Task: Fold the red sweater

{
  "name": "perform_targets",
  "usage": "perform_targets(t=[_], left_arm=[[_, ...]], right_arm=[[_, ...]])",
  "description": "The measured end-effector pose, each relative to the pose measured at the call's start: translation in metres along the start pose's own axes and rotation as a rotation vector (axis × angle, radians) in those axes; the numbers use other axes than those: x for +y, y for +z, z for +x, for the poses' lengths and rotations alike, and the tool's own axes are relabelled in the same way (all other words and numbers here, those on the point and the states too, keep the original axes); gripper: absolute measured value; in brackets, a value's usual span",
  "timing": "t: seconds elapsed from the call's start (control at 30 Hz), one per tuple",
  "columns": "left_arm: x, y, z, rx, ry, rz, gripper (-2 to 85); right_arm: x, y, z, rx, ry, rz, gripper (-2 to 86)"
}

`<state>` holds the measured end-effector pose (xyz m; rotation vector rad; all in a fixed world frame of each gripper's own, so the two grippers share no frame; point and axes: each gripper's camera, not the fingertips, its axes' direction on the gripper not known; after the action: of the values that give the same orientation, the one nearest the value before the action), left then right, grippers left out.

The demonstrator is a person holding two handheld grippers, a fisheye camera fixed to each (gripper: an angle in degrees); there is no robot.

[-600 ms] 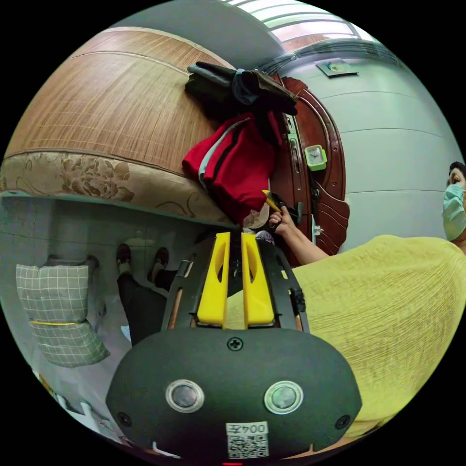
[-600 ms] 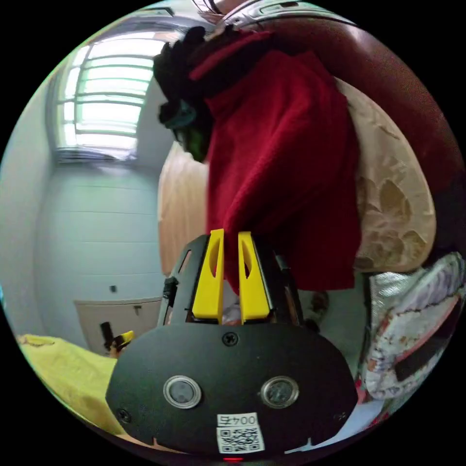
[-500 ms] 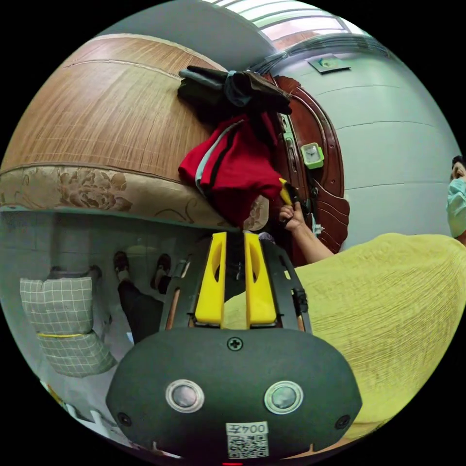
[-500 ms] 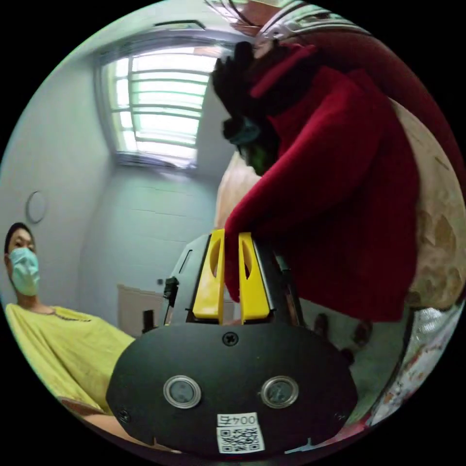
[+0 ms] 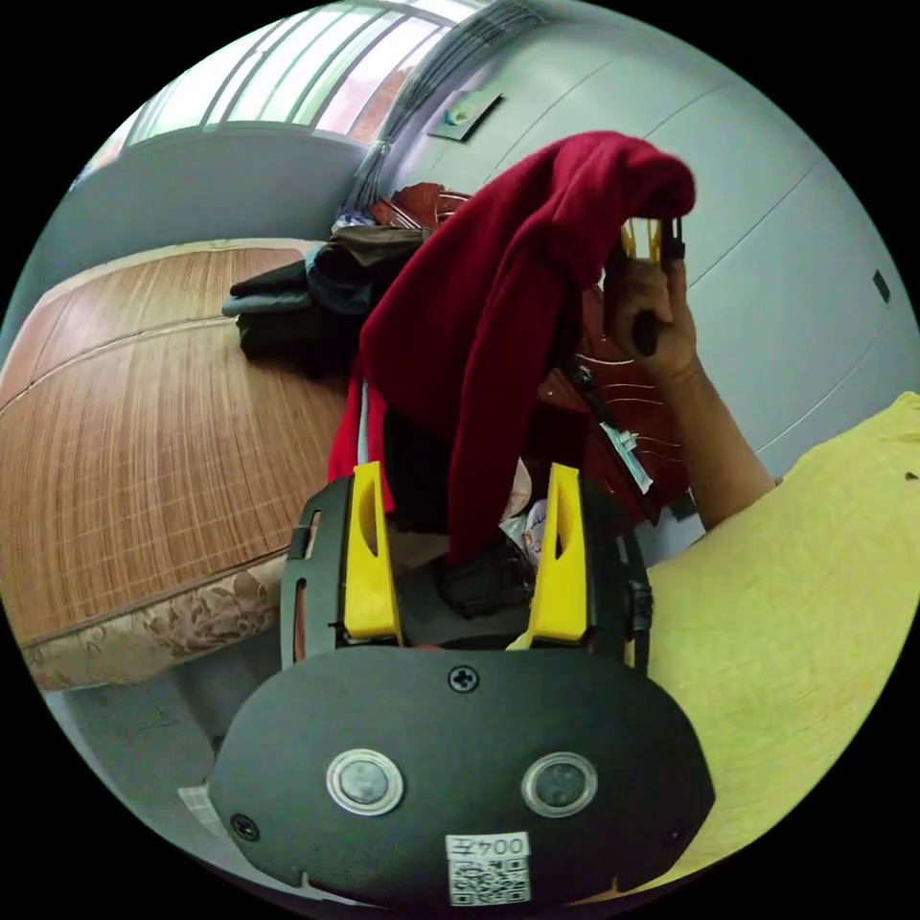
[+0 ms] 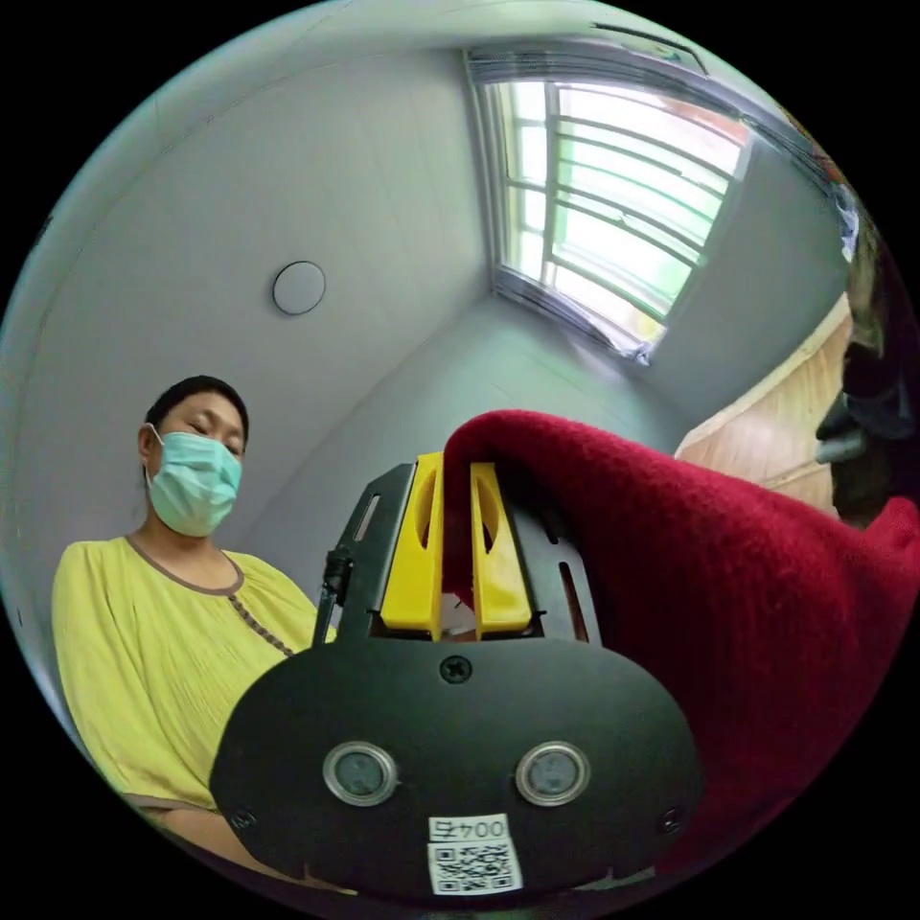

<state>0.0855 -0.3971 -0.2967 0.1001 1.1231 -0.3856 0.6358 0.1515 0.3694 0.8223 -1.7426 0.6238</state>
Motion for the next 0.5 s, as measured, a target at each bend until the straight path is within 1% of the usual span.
perform_targets(t=[0.07, 0.1, 0.17, 0.2, 0.3, 0.4, 0.5], left_arm=[[-0.008, -0.01, -0.004, -0.018, 0.041, 0.007, 23.7], [-0.01, -0.018, -0.008, -0.068, 0.068, 0.01, 23.9], [-0.01, -0.039, -0.022, -0.122, 0.078, 0.021, 21.4], [-0.006, -0.058, -0.035, -0.147, 0.054, 0.035, 15.8], [0.015, -0.11, -0.069, -0.218, 0.005, 0.104, 5.5], [0.033, -0.153, -0.103, -0.18, -0.042, 0.108, 1.4], [0.045, -0.194, -0.115, -0.152, -0.063, 0.147, 0.4]], right_arm=[[-0.001, 0.036, -0.015, -0.035, -0.031, -0.05, 5.0], [0.001, 0.058, -0.022, -0.063, -0.05, -0.08, 5.0], [0.007, 0.086, -0.028, -0.095, -0.068, -0.102, 5.0], [0.013, 0.101, -0.03, -0.105, -0.072, -0.109, 5.0], [0.03, 0.127, -0.021, -0.103, -0.049, -0.101, 5.1], [0.038, 0.147, -0.005, -0.102, -0.016, -0.119, 5.1], [0.031, 0.169, 0.007, -0.094, -0.012, -0.155, 5.1]])
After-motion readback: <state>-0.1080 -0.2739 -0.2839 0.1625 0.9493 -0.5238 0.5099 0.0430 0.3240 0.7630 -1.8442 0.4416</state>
